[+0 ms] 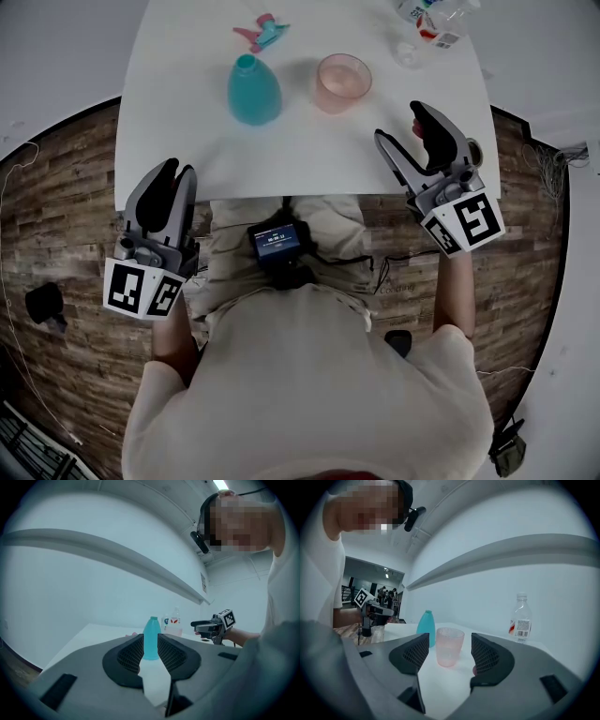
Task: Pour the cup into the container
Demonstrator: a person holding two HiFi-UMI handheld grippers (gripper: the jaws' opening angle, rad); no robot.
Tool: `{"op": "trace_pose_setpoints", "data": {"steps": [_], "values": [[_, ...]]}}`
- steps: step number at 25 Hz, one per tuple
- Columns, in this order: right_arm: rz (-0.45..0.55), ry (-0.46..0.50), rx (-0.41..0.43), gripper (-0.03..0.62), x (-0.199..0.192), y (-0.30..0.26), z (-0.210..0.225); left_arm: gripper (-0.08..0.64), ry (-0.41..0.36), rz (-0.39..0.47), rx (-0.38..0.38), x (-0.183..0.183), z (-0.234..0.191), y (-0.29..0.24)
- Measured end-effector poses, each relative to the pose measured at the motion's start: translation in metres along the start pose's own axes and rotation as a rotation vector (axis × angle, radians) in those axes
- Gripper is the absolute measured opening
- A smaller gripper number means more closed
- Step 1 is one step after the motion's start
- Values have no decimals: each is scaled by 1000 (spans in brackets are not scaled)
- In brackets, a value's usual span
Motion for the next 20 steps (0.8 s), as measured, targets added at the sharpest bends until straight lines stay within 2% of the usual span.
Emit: {"op": "trace_pose_setpoints", "data": {"steps": [20], "values": [[-78, 31, 128, 290, -10, -42, 15, 101, 1, -7, 1, -1, -2, 3]]}}
Point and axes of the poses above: the fingertips, and each gripper's own axes: y backward along the fingers, z to its right, x out of its top, the point moved 6 cm from there along y, backward along the fingers
